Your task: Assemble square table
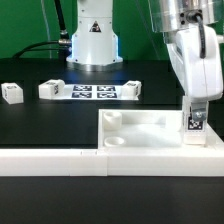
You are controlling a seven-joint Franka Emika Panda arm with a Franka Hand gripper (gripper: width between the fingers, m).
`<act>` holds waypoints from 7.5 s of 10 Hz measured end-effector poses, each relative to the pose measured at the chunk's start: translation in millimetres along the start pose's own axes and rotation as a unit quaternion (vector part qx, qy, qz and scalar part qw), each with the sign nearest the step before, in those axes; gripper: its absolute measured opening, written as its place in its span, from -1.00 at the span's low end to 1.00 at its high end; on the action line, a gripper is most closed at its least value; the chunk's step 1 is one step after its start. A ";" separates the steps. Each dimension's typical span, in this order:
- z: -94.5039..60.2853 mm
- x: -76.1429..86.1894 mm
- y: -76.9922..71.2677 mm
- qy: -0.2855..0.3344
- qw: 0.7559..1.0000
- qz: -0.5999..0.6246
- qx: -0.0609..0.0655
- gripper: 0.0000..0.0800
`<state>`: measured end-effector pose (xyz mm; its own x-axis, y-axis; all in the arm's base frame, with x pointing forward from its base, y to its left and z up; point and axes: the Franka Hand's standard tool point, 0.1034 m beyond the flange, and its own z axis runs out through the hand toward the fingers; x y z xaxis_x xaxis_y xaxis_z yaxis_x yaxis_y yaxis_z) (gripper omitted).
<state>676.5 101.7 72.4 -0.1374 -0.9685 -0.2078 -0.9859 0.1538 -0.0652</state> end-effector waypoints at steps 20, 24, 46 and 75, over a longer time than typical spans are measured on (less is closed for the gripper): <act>-0.2 3.3 -0.1 0.021 0.920 -0.391 -0.019 -0.27; 1.8 -0.3 -0.6 -0.010 0.997 -0.075 -0.007 -0.27; 1.2 -1.4 0.1 0.047 0.849 -0.525 -0.023 -0.25; -64.1 0.4 43.0 -0.017 0.996 -0.091 0.000 0.62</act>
Offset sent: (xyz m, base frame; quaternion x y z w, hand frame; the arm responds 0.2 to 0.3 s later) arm -0.0122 0.0291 0.0085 0.0099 -0.0213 -0.2744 0.9613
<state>627.9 95.3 132.1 0.0462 -0.9733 -0.2247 -0.9942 -0.0228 -0.1055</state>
